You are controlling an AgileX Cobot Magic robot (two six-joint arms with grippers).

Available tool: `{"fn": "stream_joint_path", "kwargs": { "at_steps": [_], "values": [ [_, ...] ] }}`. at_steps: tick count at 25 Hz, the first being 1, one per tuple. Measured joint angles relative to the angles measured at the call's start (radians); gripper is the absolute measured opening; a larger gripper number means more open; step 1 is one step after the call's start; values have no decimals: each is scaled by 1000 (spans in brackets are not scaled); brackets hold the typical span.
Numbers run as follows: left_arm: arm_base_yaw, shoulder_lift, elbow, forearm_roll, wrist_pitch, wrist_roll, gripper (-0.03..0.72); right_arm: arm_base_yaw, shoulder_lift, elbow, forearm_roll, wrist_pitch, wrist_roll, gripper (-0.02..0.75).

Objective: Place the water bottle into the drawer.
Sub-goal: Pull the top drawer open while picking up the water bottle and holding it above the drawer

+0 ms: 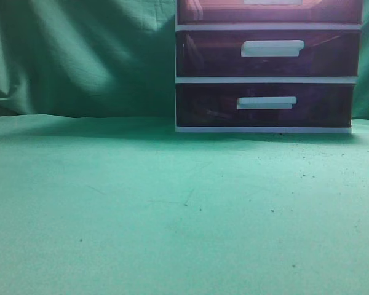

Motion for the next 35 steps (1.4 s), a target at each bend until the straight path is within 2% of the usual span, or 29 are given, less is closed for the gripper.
{"fn": "stream_joint_path", "kwargs": {
  "at_steps": [3, 5, 10, 15, 18, 22, 27, 28, 31, 35],
  "values": [
    [-40, -17, 0, 0, 11, 0, 298, 0, 0, 0, 12, -237, -10, 0],
    [-48, -16, -1, 0, 15, 2, 298, 0, 0, -17, 29, -280, -33, 0],
    [-52, -16, -1, 3, 17, 2, 298, 0, 90, -196, 67, -186, -78, 0],
    [-52, -16, -1, 3, 17, 2, 298, 0, 322, -406, 78, 22, -110, 0],
    [-52, -16, -1, 5, 17, 2, 298, 0, 507, -500, 78, 93, -176, 0],
    [-52, -16, -1, 10, 17, 2, 298, 0, 758, -613, 78, 175, -370, 0],
    [-52, -16, -1, 24, 15, 2, 298, 0, 1091, -878, 78, 376, -672, 0],
    [-52, -16, -1, 29, 13, 2, 298, 0, 1147, -930, 78, 382, -722, 49],
    [-52, -16, -1, 33, 9, 2, 298, 0, 1273, -1045, 76, 349, -842, 49],
    [-52, -16, -1, 33, 9, 2, 298, 7, 1374, -1121, 74, 216, -1025, 49]
  ]
}}
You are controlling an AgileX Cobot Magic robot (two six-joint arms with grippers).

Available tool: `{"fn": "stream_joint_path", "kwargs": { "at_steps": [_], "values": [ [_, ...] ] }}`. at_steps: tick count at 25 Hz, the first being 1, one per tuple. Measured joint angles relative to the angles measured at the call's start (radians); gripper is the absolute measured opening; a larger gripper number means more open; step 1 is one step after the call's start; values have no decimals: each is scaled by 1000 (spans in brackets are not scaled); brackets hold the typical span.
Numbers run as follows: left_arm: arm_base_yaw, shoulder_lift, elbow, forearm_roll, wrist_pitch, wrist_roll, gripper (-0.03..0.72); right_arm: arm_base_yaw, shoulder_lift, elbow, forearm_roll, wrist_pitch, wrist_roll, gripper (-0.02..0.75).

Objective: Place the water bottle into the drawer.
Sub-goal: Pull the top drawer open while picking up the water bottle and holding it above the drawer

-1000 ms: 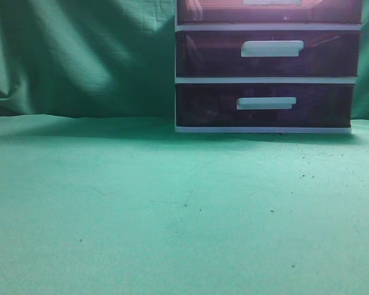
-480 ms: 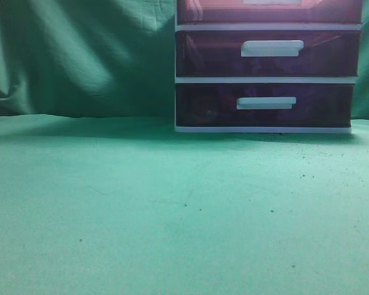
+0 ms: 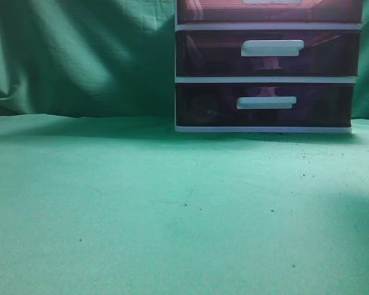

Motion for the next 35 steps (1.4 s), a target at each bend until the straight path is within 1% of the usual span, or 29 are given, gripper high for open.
{"fn": "stream_joint_path", "kwargs": {
  "at_steps": [4, 8, 10, 11, 12, 14, 15, 18, 19, 20, 29, 35],
  "values": [
    [0, 0, 0, 0, -2, 0, 298, 56, 62, -7, 0, -161, -241, 49],
    [0, 0, 0, 0, -2, 0, 298, 104, 143, -9, -2, -351, -419, 49],
    [0, 0, 0, 0, 0, 0, 298, 109, 185, -9, -7, -449, -492, 119],
    [0, 0, 0, 2, 2, 0, 298, 109, 205, -9, -21, -473, -516, 158],
    [0, 0, 0, 5, 6, -2, 298, 109, 220, -9, -40, -488, -530, 200],
    [0, 0, 0, 23, 15, -2, 298, 109, 252, -9, -75, -497, -542, 259],
    [0, 0, 0, 32, 24, -2, 298, 109, 266, -9, -93, -508, -545, 248],
    [0, 0, 0, 57, 39, -2, 298, 109, 303, -9, -115, -591, -546, 248],
    [0, 0, 0, 65, 41, -2, 298, 109, 312, -9, -118, -621, -546, 288],
    [0, 0, 0, 73, 41, -2, 298, 109, 317, -10, -122, -642, -546, 274],
    [0, 0, 0, 101, 45, -2, 298, 109, 405, -12, -176, -683, -546, 274],
    [0, 0, 0, 101, 47, -2, 298, 109, 451, -76, -182, -697, -546, 274]
  ]
}}
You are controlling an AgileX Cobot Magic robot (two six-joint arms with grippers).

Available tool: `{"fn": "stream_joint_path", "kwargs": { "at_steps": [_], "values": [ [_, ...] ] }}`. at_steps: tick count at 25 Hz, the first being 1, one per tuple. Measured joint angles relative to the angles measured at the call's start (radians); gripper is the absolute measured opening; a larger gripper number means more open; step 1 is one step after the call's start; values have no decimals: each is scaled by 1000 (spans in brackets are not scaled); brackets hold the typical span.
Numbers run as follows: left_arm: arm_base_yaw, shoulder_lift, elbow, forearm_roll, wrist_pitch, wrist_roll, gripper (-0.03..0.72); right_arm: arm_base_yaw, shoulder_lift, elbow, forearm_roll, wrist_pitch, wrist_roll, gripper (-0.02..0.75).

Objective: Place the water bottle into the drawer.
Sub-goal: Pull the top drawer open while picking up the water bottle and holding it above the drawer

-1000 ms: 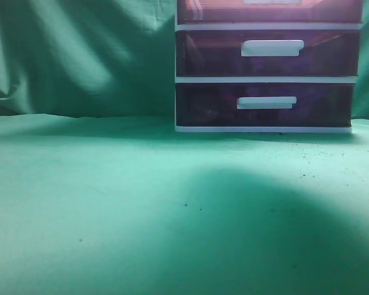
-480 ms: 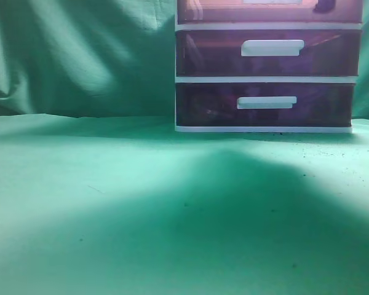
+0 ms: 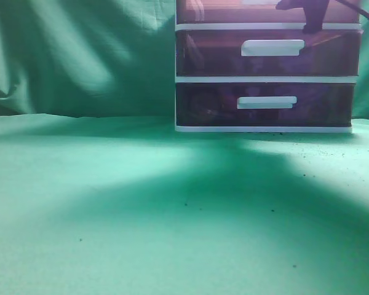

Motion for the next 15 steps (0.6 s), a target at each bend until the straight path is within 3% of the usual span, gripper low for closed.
{"fn": "stream_joint_path", "kwargs": {
  "at_steps": [6, 9, 10, 15],
  "values": [
    [0, 0, 0, 0, 0, 0, 298, 0, 29, -57, -4, -8, 20, 274],
    [0, 0, 0, 0, 0, 0, 298, 0, 39, -60, -6, -12, 24, 113],
    [0, 0, 0, 0, 1, 0, 298, 0, 39, -60, -12, -14, 24, 94],
    [0, 0, 0, 7, 1, 0, 298, 0, 41, -61, -19, -16, 20, 105]
  ]
}}
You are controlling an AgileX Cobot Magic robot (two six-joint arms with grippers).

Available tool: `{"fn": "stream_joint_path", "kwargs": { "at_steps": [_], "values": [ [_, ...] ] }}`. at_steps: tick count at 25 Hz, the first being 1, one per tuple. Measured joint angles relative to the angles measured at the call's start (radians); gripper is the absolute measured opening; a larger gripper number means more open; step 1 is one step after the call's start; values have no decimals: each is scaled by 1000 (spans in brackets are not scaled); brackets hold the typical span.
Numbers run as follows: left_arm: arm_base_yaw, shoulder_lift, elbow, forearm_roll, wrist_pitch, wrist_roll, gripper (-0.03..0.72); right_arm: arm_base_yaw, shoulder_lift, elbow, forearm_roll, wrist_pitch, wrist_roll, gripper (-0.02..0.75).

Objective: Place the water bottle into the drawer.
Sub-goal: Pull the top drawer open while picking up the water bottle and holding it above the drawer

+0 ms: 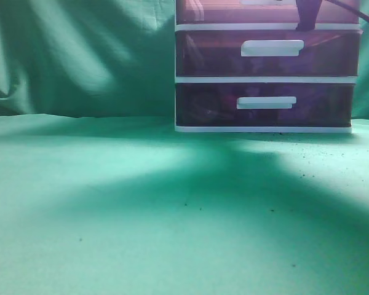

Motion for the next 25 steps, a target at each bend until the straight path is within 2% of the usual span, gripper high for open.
{"fn": "stream_joint_path", "kwargs": {
  "at_steps": [4, 12, 19, 25],
  "values": [
    [0, 0, 0, 25, 0, 0, 298, 0, -40, 54, 2, -11, 0, 105],
    [0, 0, 0, 33, 1, 2, 298, 12, -224, 331, -2, -90, 0, 105],
    [0, 0, 0, 23, -3, 0, 298, 105, -363, 488, 108, -92, -16, 105],
    [0, 0, 0, -11, -4, 0, 298, 121, -398, 556, 171, -102, -116, 105]
  ]
}}
